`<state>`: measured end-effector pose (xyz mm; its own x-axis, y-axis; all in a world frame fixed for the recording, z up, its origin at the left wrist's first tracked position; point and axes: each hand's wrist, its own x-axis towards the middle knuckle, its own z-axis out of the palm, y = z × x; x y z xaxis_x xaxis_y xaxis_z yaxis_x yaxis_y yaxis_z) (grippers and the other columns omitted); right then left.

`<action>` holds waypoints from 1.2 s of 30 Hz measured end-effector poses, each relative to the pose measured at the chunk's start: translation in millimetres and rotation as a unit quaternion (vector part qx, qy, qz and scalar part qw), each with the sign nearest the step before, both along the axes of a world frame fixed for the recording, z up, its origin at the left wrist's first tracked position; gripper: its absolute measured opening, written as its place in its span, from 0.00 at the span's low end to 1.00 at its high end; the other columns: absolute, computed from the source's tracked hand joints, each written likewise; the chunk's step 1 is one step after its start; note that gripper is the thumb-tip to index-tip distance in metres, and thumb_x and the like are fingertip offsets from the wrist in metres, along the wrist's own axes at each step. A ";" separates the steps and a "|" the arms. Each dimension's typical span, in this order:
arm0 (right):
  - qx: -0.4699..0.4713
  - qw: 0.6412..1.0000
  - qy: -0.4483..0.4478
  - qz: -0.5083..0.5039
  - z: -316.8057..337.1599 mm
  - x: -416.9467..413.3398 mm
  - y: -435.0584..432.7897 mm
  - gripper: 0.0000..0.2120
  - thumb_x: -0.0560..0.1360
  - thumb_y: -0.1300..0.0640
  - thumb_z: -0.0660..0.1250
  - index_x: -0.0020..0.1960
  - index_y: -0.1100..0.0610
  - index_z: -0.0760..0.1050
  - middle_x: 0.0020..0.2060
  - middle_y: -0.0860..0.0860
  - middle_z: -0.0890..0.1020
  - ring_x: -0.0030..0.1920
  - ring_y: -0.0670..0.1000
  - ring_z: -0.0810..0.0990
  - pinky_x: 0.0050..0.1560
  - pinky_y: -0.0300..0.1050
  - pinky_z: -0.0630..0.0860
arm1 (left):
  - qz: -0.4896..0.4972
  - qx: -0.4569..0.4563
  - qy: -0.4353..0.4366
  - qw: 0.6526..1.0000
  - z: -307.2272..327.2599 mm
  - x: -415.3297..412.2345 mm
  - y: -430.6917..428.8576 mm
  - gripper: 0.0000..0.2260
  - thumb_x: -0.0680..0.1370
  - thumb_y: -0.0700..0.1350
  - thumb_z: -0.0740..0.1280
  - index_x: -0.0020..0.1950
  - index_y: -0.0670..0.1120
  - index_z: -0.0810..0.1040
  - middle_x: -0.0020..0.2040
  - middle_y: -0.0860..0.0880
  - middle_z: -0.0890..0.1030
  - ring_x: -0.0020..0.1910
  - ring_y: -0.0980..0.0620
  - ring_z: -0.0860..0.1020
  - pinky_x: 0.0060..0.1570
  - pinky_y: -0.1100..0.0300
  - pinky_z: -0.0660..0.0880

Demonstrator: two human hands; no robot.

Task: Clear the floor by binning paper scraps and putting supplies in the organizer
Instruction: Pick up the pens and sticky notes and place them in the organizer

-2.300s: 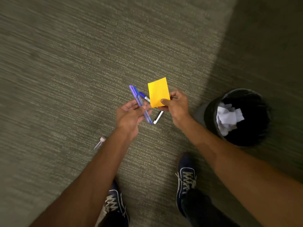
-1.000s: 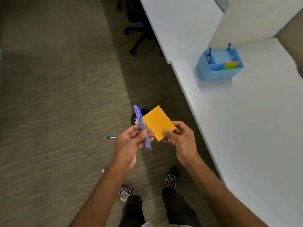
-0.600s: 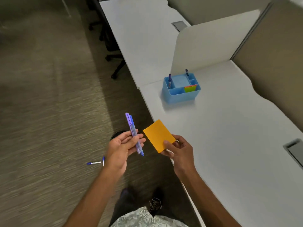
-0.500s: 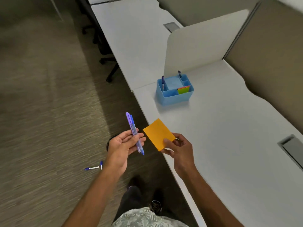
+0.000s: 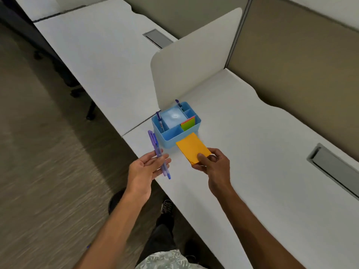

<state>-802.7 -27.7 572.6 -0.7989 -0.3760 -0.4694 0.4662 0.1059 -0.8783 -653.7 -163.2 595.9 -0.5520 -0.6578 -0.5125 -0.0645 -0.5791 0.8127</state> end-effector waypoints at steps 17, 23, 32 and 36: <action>0.299 0.950 0.091 0.002 -60.3 -134.6 -130.7 0.20 0.71 0.61 0.73 0.62 0.59 0.76 0.44 0.59 0.86 0.35 0.54 0.87 0.46 0.49 0.85 | -0.063 0.043 -0.070 0.995 -16.5 -82.6 -102.2 0.12 0.76 0.39 0.71 0.59 0.45 0.81 0.53 0.44 0.87 0.52 0.46 0.86 0.55 0.50 0.82; 0.339 0.935 0.102 0.016 -77.9 -141.0 -153.1 0.18 0.74 0.58 0.74 0.61 0.59 0.74 0.27 0.43 0.77 0.19 0.38 0.78 0.26 0.30 0.71 | -0.061 0.053 -0.074 0.994 -21.8 -84.6 -118.4 0.18 0.71 0.43 0.74 0.61 0.44 0.81 0.54 0.43 0.86 0.52 0.46 0.86 0.49 0.55 0.84; 0.367 0.922 0.105 0.067 -91.1 -141.2 -170.0 0.26 0.74 0.54 0.75 0.69 0.60 0.72 0.63 0.57 0.81 0.55 0.57 0.84 0.51 0.47 0.81 | -0.068 0.064 -0.080 0.992 -25.2 -92.4 -127.3 0.22 0.67 0.46 0.75 0.60 0.45 0.81 0.55 0.43 0.86 0.53 0.46 0.86 0.52 0.53 0.83; 0.329 0.938 0.100 0.048 -85.0 -140.0 -166.3 0.23 0.76 0.56 0.73 0.69 0.59 0.73 0.62 0.57 0.80 0.54 0.57 0.84 0.50 0.45 0.83 | -0.072 0.068 -0.072 0.992 -26.2 -95.2 -130.6 0.16 0.76 0.39 0.71 0.64 0.42 0.79 0.54 0.43 0.87 0.52 0.47 0.86 0.50 0.55 0.83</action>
<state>-942.8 -194.1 487.5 -0.8729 -0.1321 -0.4697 0.2596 0.6892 -0.6764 -748.9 -293.8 569.7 -0.5499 -0.4961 -0.6719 -0.2647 -0.6595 0.7036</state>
